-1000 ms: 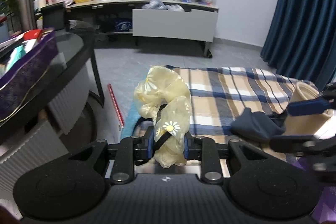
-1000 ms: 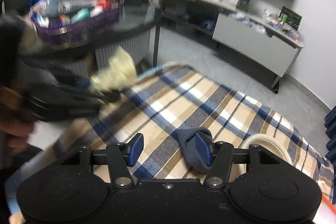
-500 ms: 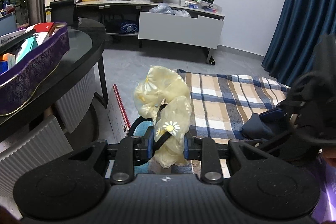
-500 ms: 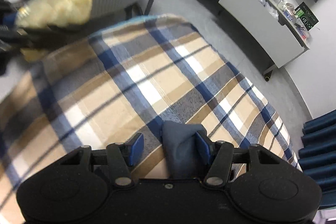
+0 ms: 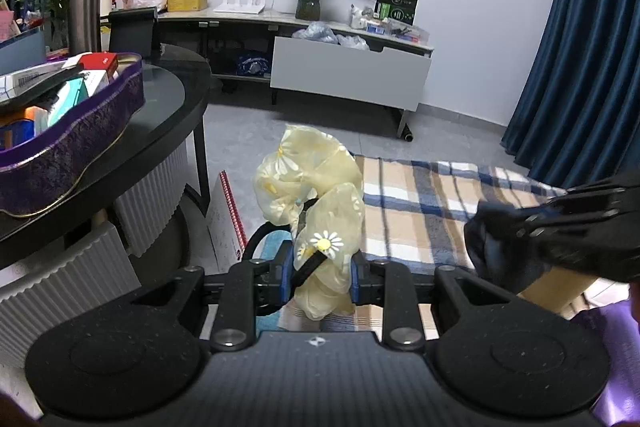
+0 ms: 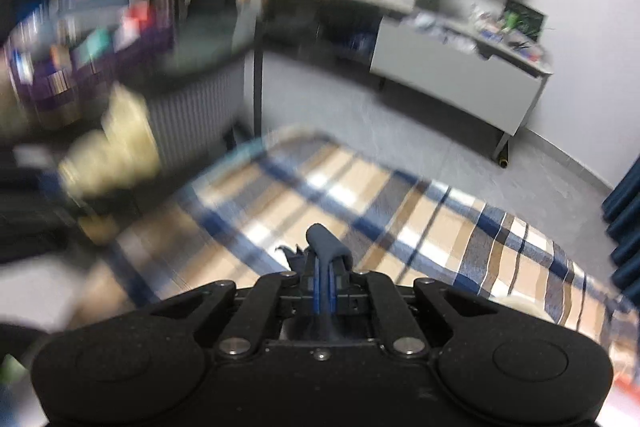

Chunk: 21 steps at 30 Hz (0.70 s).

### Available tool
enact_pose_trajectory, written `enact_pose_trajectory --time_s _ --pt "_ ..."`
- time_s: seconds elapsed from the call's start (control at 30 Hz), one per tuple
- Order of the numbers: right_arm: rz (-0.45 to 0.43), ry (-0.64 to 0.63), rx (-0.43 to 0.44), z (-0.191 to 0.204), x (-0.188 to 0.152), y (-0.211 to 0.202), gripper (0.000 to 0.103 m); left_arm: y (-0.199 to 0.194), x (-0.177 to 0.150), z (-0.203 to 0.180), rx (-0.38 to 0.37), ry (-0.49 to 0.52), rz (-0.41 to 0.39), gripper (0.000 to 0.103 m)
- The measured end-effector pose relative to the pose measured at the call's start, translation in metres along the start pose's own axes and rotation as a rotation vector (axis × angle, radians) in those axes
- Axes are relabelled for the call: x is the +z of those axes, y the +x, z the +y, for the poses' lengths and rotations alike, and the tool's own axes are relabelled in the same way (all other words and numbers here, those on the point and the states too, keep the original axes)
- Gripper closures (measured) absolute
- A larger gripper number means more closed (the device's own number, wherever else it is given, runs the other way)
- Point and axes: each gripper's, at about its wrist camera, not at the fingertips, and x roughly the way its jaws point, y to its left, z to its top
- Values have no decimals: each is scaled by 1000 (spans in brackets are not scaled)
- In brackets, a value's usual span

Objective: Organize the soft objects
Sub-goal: 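Grasp the pale yellow daisy bag with the left gripper while the right gripper grasps the dark gray pouch, then carry the bag and pouch with both grippers over the box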

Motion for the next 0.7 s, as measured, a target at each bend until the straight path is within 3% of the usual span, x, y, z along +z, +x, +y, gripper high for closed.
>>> enact_pose_trajectory --time_s 0.23,0.7 --pt "-180 114 -21 11 -13 -83 98 -26 -1 -28 -5 26 -34 75" --pt "-293 243 -53 -3 -82 -189 98 -80 -24 -86 -19 71 -48 75"
